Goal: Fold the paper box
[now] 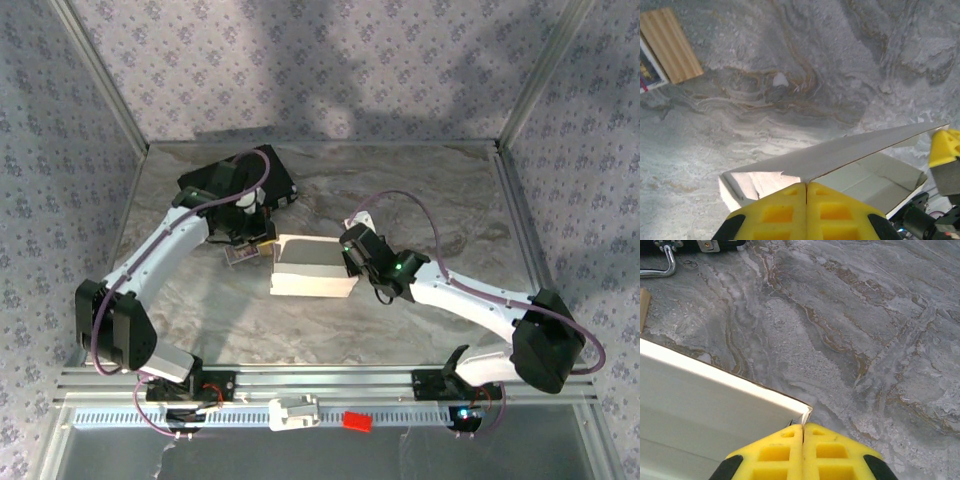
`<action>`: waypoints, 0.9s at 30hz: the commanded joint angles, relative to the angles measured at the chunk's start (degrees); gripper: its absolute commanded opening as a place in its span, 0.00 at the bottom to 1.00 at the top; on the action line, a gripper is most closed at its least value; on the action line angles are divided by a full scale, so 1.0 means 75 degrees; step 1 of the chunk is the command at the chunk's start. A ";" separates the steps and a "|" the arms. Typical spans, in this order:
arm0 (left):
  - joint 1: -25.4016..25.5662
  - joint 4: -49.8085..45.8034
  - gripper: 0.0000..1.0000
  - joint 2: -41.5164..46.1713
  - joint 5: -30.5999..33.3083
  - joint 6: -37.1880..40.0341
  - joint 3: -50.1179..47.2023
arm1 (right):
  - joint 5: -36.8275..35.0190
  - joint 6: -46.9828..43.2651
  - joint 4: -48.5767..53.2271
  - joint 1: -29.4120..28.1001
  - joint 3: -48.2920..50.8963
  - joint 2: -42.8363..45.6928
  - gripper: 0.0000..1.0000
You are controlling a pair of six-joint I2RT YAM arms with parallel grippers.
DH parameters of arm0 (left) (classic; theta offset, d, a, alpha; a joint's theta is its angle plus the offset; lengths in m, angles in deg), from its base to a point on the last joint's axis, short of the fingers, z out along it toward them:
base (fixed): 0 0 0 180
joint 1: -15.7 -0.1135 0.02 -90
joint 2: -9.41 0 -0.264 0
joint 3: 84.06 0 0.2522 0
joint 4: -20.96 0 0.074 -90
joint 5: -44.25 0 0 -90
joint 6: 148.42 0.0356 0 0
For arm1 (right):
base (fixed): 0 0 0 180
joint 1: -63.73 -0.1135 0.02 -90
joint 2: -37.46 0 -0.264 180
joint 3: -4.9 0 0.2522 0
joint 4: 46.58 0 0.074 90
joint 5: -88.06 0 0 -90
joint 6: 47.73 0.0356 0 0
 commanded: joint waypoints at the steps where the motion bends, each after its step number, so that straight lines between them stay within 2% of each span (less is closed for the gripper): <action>1: 0.0015 0.0310 0.01 0.0356 -0.0407 0.0144 -0.0275 | 0.0084 0.0106 -0.0090 -0.0148 0.0035 0.0015 0.00; 3: 0.0021 0.0129 0.23 0.0303 -0.0331 0.0229 -0.0311 | 0.0129 0.0090 -0.0102 -0.0146 0.0047 -0.0013 0.00; 9: 0.0032 -0.0002 0.61 0.0878 0.0653 0.0283 -0.0293 | 0.0270 0.0135 -0.0096 -0.0157 0.0087 -0.0030 0.00; 10: 0.0033 -0.0032 0.63 0.0993 0.0804 0.0360 -0.0293 | 0.0260 0.0135 -0.0095 -0.0165 0.0099 -0.0017 0.00; 15: 0.0210 0.0073 0.64 0.1664 0.1230 0.0825 -0.0445 | 0.0306 0.0117 -0.0089 -0.0165 0.0129 0.0052 0.00; 17: 0.0482 -0.0013 0.59 0.1876 0.1175 0.1171 -0.0400 | 0.0306 0.0135 -0.0086 -0.0164 0.0128 0.0050 0.00; 18: 0.0660 -0.0002 0.57 0.1964 0.0991 0.1304 -0.0404 | 0.0308 0.0135 -0.0077 -0.0166 0.0129 0.0035 0.00; 19: 0.0883 0.0144 0.54 0.2064 0.0508 0.1392 -0.0466 | 0.0295 0.0135 -0.0066 -0.0165 0.0123 0.0036 0.00; 20: 0.1129 0.0402 0.47 0.2167 -0.0370 0.1500 -0.0610 | 0.0295 0.0124 -0.0051 -0.0165 0.0116 0.0039 0.00; 21: 0.1500 0.0453 0.43 0.2271 -0.0682 0.1570 -0.0770 | 0.0285 0.0114 -0.0050 -0.0155 0.0098 0.0028 0.00; 24: 0.2434 0.0071 0.31 0.2346 -0.1087 0.1755 -0.1131 | 0.0270 0.0112 -0.0047 -0.0124 0.0108 0.0053 0.00; 27: 0.3039 0.0600 0.28 0.2570 -0.1561 0.1402 -0.1771 | 0.0316 0.0079 -0.0029 -0.0102 0.0094 0.0096 0.00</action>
